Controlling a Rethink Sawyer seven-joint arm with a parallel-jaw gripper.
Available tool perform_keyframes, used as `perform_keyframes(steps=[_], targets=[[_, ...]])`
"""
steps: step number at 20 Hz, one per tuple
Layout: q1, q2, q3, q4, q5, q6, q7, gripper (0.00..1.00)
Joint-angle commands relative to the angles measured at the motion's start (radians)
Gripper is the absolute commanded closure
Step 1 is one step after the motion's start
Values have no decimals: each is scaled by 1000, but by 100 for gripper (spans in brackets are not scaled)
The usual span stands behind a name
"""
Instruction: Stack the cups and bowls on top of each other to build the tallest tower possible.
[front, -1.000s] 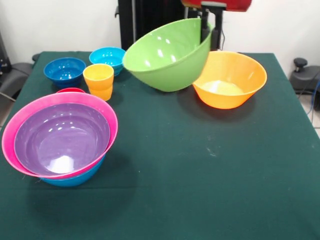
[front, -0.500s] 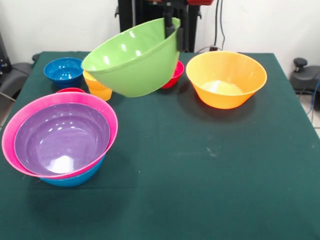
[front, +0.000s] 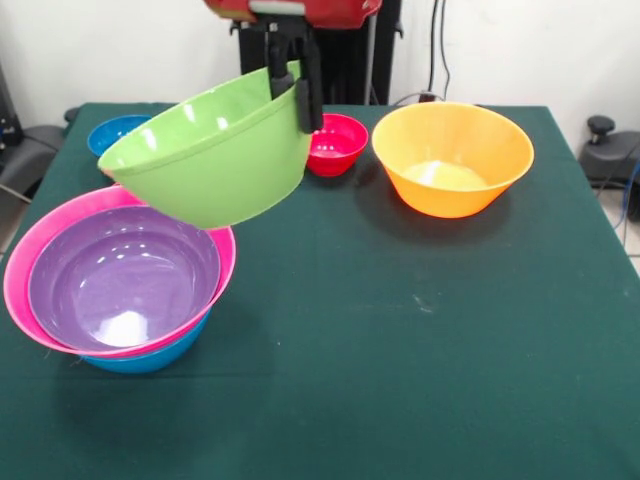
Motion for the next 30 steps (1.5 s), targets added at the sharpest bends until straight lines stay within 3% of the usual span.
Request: perform_keyframes(steps=[1,14,30], targets=[[-18,70,100,1,-96,-4,-257,100],[-93,64,140,139,-130,-107,-278,100],[-159,77,208,207,-182,-152,-253,100]])
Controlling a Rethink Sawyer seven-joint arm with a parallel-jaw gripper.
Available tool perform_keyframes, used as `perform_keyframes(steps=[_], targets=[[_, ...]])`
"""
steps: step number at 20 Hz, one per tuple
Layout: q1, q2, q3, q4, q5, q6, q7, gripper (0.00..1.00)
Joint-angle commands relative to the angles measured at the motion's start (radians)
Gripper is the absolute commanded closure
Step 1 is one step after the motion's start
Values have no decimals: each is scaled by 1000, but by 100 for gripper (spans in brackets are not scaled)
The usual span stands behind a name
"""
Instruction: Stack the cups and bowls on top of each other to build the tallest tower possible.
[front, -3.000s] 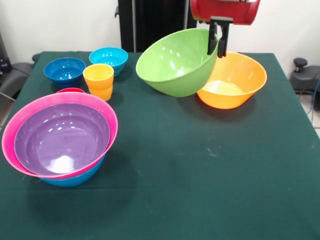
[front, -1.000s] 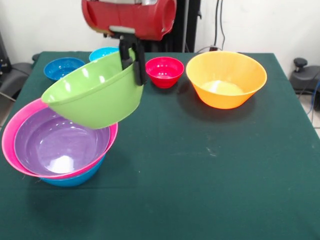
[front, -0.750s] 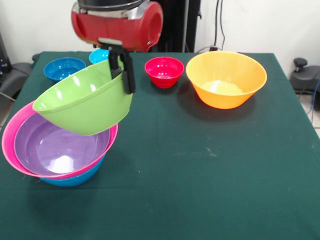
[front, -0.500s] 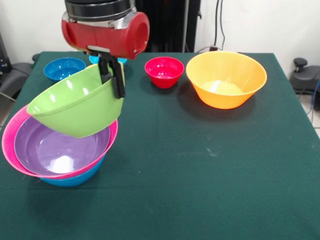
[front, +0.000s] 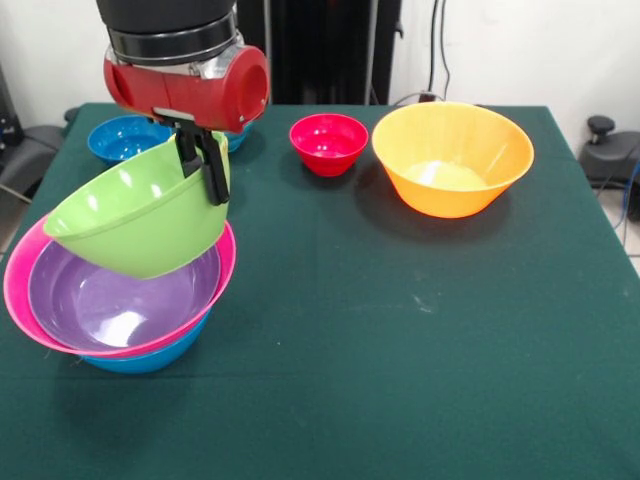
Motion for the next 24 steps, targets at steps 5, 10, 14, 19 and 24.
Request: perform_keyframes(steps=[5,10,14,19,24], targets=[[-30,5,122,157,-84,-77,-239,100],[-56,13,144,172,-95,-92,-246,100],[-70,19,154,175,-105,-94,-248,100],[-88,24,172,170,-124,-83,-255,100],[-103,26,191,163,-140,-68,-255,100]])
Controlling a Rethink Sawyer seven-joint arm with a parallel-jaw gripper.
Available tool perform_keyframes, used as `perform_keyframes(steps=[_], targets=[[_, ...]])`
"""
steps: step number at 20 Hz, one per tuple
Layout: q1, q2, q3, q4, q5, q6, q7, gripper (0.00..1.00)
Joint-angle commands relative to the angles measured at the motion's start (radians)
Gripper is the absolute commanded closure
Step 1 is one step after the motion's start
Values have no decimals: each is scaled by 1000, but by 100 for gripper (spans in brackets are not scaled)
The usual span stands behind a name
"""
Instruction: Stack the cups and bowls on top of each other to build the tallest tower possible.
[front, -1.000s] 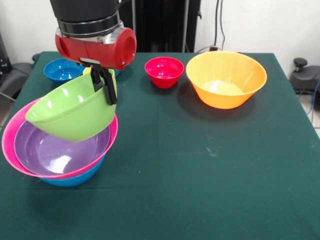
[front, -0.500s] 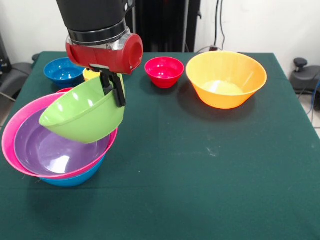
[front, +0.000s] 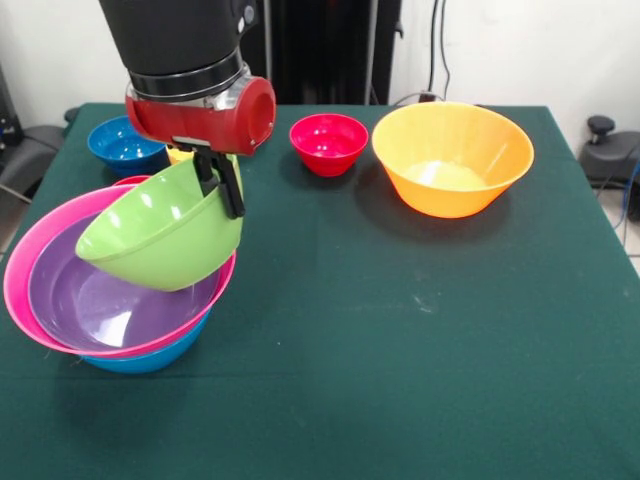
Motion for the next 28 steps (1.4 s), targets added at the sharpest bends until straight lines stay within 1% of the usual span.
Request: perform_keyframes(steps=[1,7,13,19,20,25,28], targets=[[-16,14,83,61,-84,-19,-255,100],[-38,19,101,60,-99,-9,-263,100],[-64,3,114,89,-117,-12,-253,100],[-86,5,130,92,-132,-9,-272,100],[-89,7,135,88,-137,-2,-278,0],[-93,9,145,88,-143,4,-291,0],[-96,3,147,98,-150,-8,-280,0]])
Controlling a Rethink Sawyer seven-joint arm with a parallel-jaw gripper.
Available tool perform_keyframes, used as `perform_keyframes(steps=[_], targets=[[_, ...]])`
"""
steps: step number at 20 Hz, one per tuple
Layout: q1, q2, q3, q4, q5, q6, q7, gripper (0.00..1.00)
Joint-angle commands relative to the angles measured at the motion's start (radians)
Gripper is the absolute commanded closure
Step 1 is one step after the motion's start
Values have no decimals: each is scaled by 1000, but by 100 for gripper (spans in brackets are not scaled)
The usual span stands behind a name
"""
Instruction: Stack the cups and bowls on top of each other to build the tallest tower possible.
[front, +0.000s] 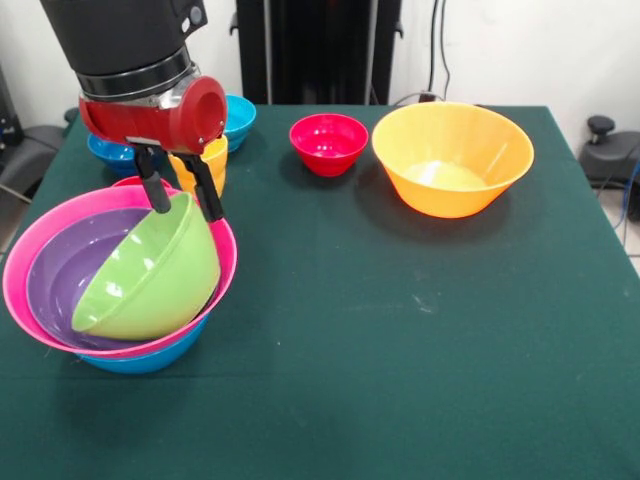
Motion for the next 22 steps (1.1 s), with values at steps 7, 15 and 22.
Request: perform_keyframes(steps=[7,15,22], targets=[[8,0,73,76,-123,-19,-251,0],[28,8,83,44,-130,7,-222,0],[51,77,102,10,-139,-67,-194,0]])
